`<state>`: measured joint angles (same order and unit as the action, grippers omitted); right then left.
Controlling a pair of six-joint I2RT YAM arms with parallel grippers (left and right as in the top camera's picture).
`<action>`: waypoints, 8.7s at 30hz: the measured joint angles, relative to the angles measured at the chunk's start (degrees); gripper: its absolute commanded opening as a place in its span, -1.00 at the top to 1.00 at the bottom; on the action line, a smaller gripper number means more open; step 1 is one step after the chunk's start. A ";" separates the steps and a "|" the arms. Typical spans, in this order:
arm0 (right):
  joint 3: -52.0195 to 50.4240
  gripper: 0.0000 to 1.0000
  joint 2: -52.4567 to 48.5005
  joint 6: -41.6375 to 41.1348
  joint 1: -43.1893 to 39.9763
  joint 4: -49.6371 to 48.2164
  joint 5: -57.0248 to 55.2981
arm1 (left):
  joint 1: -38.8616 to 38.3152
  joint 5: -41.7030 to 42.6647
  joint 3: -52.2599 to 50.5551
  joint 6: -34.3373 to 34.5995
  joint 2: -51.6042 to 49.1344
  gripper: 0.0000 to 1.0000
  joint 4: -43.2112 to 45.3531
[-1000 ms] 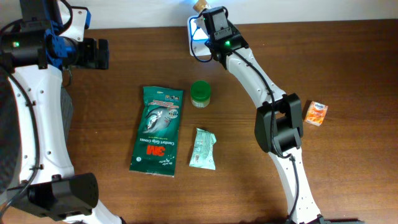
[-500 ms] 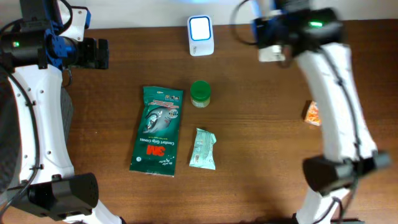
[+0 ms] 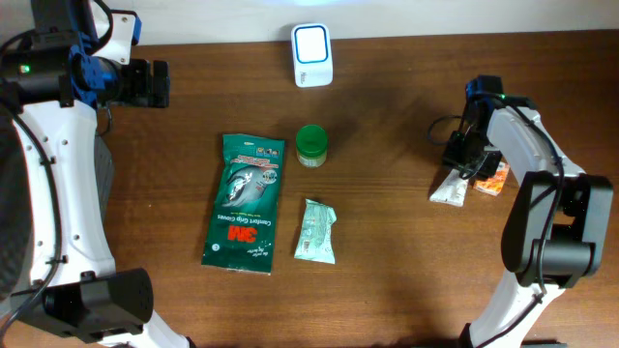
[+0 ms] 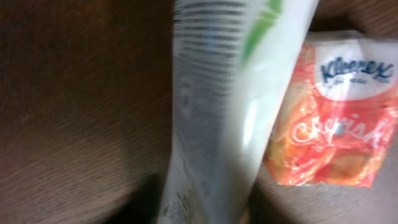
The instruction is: Scan the item barcode
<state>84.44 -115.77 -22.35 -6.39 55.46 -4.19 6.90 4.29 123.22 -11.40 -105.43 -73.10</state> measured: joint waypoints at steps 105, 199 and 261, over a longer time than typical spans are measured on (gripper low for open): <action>38.56 0.92 -2.19 37.94 27.69 -21.46 -2.99 | 0.00 0.00 0.00 0.00 -0.02 -0.98 -0.20; 42.71 -0.22 -20.83 86.75 34.23 26.43 5.70 | 0.00 0.00 0.00 0.00 0.00 -0.98 -0.17; 31.54 0.14 -17.70 84.98 29.81 -57.55 -7.43 | 0.00 0.00 0.00 0.00 0.00 -0.98 -0.15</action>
<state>115.98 -133.47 62.63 23.42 -2.09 -11.62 6.90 4.29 123.22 -11.40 -105.43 -73.25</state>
